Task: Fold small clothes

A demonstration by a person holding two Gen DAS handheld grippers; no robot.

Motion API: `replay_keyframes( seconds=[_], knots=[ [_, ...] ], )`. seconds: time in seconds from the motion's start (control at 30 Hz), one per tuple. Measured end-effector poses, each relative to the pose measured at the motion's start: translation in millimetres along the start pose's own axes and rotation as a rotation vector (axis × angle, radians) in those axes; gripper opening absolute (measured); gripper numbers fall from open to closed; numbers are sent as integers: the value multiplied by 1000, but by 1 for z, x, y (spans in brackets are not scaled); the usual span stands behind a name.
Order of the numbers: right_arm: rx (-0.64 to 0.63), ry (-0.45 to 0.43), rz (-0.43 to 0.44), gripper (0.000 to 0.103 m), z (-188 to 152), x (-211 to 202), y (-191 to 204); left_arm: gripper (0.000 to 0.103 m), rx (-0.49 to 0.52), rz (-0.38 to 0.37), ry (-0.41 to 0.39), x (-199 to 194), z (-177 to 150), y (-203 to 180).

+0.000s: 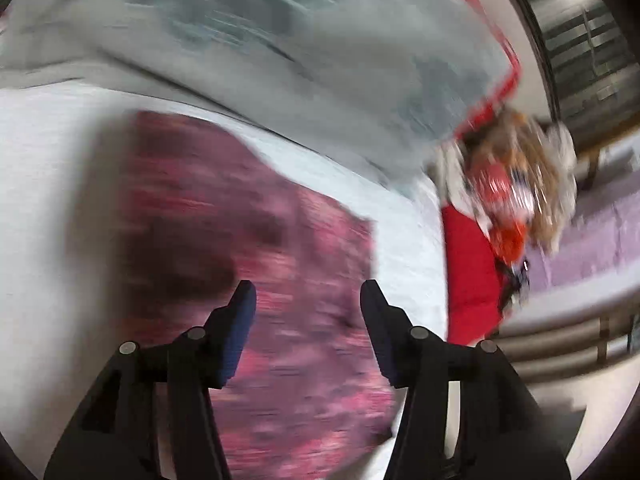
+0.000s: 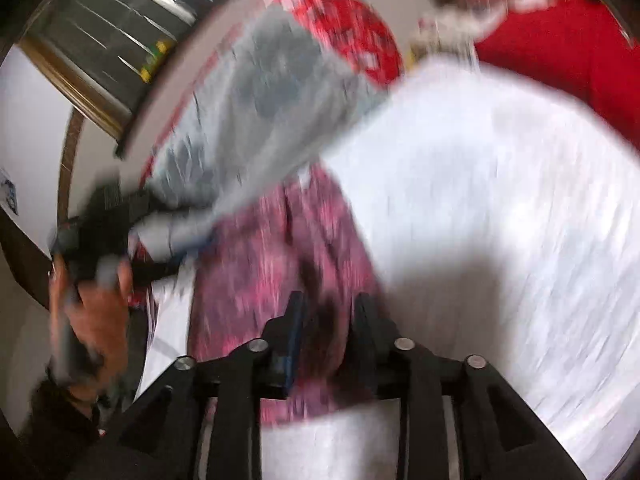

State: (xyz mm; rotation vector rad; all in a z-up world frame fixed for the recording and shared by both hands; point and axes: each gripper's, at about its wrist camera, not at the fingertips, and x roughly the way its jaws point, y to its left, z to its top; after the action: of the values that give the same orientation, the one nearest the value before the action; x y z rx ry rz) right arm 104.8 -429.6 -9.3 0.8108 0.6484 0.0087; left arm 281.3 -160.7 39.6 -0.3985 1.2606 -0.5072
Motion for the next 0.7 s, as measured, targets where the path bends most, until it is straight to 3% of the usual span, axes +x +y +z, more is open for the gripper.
replay_keyframes(
  seconds=[0.07, 0.13, 0.23, 0.4, 0.43, 0.47, 0.53, 0.57, 0.63, 0.7],
  knots=[
    [-18, -18, 23, 54, 22, 7, 4, 53, -56, 15, -15, -10, 0, 29],
    [-35, 34, 67, 57, 43, 34, 14, 53, -119, -7, 0, -11, -7, 55],
    [-60, 185, 87, 58, 65, 105, 31, 53, -137, -31, 17, -9, -18, 71],
    [-84, 367, 2, 62, 60, 180, 47, 53, -73, -47, 18, -13, -27, 67],
    [-112, 359, 6, 56, 57, 178, 54, 53, -68, -50, 18, -14, -27, 67],
    [-199, 332, -7, 9, 56, 174, 66, 53, -71, -59, 14, -15, -27, 67],
    [-319, 326, 10, 8, 56, 166, 83, 53, -74, -69, -3, -20, -30, 66],
    [-359, 280, 14, 8, 59, 153, 88, 53, -64, -62, -15, -22, -33, 65],
    [-371, 207, 36, 8, 66, 133, 89, 53, -41, -26, -32, -21, -37, 61],
    [-313, 157, 3, 8, 73, 123, 72, 56, -19, 31, -13, -8, -42, 59]
  ],
)
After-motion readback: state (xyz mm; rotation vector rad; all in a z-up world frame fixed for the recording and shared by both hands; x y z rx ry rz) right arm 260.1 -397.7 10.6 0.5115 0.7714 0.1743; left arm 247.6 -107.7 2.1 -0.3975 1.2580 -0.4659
